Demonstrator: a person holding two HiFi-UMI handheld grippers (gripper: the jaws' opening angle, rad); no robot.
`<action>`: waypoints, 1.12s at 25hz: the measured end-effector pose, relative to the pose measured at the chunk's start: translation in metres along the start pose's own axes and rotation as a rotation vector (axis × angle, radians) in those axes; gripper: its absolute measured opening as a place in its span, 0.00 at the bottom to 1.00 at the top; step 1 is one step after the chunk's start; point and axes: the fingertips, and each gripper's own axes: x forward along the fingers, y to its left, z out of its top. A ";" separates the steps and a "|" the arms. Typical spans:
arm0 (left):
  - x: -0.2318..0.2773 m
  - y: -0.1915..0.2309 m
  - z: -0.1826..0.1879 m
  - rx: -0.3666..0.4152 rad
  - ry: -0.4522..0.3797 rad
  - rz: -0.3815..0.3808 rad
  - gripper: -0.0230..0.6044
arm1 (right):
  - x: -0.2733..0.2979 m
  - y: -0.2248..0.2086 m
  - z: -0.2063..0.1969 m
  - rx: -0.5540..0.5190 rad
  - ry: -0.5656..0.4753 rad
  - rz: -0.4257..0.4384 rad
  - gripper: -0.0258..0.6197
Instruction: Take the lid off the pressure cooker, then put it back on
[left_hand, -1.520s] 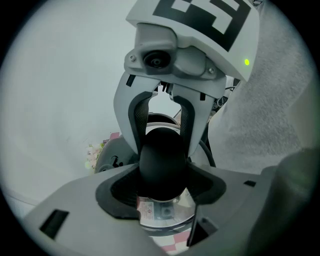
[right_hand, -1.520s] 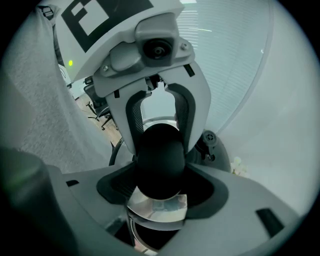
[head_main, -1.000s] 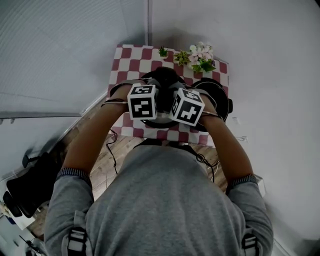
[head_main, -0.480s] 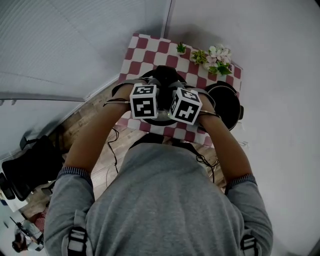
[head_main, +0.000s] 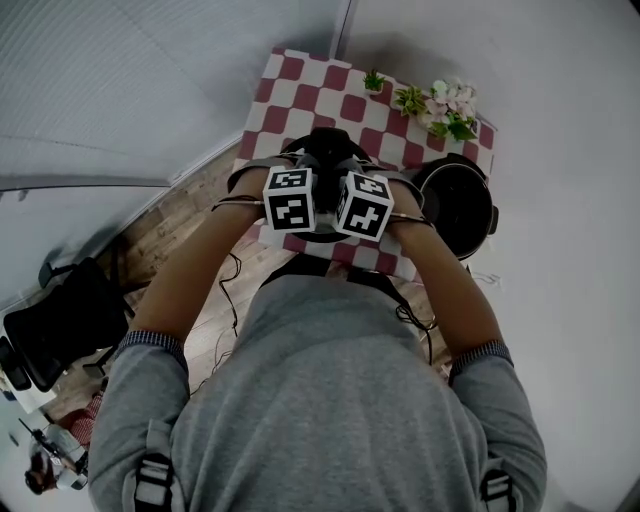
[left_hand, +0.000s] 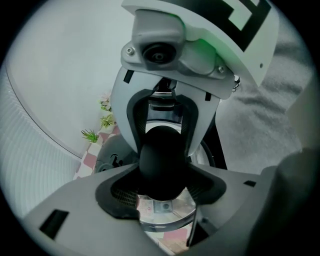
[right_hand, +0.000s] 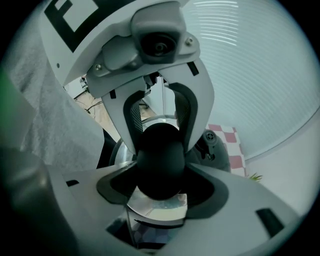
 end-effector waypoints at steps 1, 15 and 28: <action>0.004 -0.001 -0.003 -0.002 0.002 0.001 0.52 | 0.005 0.000 -0.001 -0.002 0.004 0.000 0.49; 0.057 -0.012 -0.035 -0.025 0.026 -0.019 0.52 | 0.059 0.012 -0.017 -0.001 0.056 0.032 0.49; 0.097 -0.011 -0.051 -0.012 0.046 -0.020 0.52 | 0.098 0.009 -0.037 0.013 0.081 0.013 0.49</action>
